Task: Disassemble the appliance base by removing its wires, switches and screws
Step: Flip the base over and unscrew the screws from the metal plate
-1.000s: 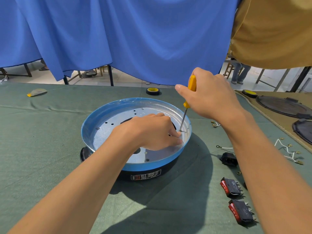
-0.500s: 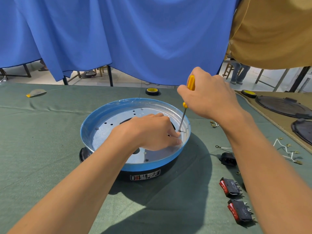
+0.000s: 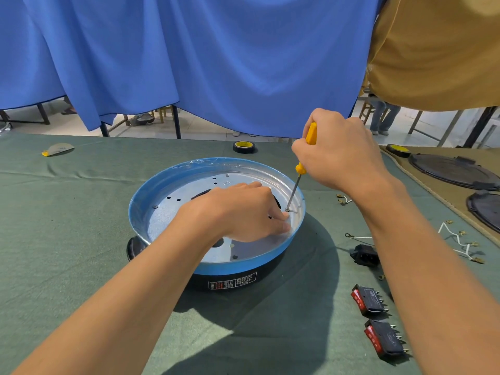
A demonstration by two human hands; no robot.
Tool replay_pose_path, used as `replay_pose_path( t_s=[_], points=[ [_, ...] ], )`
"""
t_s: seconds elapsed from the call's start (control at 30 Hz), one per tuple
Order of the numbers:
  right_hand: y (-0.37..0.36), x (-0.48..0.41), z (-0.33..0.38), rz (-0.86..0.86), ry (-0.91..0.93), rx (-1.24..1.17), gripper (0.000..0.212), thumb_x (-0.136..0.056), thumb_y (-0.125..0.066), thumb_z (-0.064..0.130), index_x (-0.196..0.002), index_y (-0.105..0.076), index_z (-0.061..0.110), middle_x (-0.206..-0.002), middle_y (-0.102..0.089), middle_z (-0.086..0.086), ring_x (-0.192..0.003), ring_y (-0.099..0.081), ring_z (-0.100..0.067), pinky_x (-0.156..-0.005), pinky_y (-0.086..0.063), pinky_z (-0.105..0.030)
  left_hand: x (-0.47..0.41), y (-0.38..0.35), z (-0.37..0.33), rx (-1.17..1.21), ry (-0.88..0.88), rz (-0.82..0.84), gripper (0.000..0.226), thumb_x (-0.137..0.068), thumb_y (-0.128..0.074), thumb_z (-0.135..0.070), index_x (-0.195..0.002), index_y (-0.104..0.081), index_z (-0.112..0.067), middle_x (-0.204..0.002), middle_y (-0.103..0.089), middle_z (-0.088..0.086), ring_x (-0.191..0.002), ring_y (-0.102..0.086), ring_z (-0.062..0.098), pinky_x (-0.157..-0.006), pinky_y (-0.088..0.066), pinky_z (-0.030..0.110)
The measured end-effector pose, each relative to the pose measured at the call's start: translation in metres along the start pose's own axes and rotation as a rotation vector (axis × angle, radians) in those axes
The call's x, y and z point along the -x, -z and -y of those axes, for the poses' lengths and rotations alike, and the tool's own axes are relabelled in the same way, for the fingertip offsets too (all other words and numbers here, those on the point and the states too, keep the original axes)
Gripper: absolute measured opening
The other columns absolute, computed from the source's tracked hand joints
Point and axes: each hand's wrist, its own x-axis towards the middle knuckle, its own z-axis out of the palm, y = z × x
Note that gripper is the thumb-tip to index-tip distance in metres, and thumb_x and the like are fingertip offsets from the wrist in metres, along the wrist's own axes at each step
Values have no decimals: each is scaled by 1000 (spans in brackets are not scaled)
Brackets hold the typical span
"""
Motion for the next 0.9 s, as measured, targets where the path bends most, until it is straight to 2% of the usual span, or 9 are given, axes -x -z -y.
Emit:
replay_pose_path(
  t_s=[0.07,0.2,0.27,0.33,0.43,0.5,0.63,0.8,0.9],
  points=[
    [1,1,1,-2,-22,17,19,-90,-49,35,-89,-51,16,-81,-52,-6,-82,-50,-33,-65,-36,-39,0,0,0,0,2,2,40,-93,-43,-59,-127,-59,-45,-122,-51,-4,-105,-48,22,-85,-43,40],
    [1,3,2,-43,-51,58,40,-96,-46,49,-71,-41,18,-70,-45,-4,-74,-48,-32,-60,-30,-36,1,0,0,3,1,-2,38,-93,-43,-59,-125,-60,-47,-122,-51,-4,-108,-48,23,-91,-43,44],
    [1,1,0,-35,-25,46,29,-94,-51,39,-81,-50,14,-77,-52,-8,-77,-51,-33,-59,-36,-37,2,0,0,7,-2,-3,37,-93,-44,-59,-124,-60,-47,-123,-51,-4,-108,-48,24,-92,-44,46],
    [1,0,0,-17,-17,37,19,-91,-51,32,-91,-51,13,-80,-53,-8,-79,-51,-32,-62,-39,-39,2,1,0,7,-5,-1,38,-93,-43,-58,-125,-60,-47,-124,-52,-4,-108,-49,23,-92,-44,46],
    [1,3,2,-23,-55,70,32,-94,-47,43,-76,-41,18,-71,-42,-3,-69,-45,-27,-60,-30,-36,2,1,-1,5,-9,-1,37,-94,-43,-58,-125,-60,-47,-121,-51,-4,-107,-48,22,-91,-43,43],
    [1,4,2,-44,-60,81,40,-95,-49,50,-72,-39,18,-70,-42,-3,-72,-46,-30,-61,-30,-37,2,1,-1,4,-10,1,37,-94,-43,-57,-126,-59,-46,-121,-50,-4,-107,-48,22,-90,-43,42],
    [1,0,1,-28,-16,34,20,-90,-53,32,-90,-52,12,-78,-51,-7,-80,-51,-34,-62,-35,-37,2,1,-1,11,-21,1,38,-95,-43,-55,-127,-59,-44,-123,-53,-5,-105,-49,20,-84,-42,38],
    [1,4,3,-27,-21,52,39,-93,-49,52,-76,-41,19,-71,-45,-2,-76,-48,-31,-63,-33,-38,3,2,-2,6,-14,10,38,-95,-43,-56,-127,-59,-44,-121,-50,-5,-108,-47,21,-90,-43,41],
    [2,1,1,-21,6,24,21,-92,-53,36,-88,-52,15,-80,-55,-7,-79,-51,-32,-63,-36,-37,3,2,-2,7,-25,10,38,-96,-43,-55,-128,-59,-42,-121,-51,-5,-105,-48,20,-87,-43,39]
  ],
)
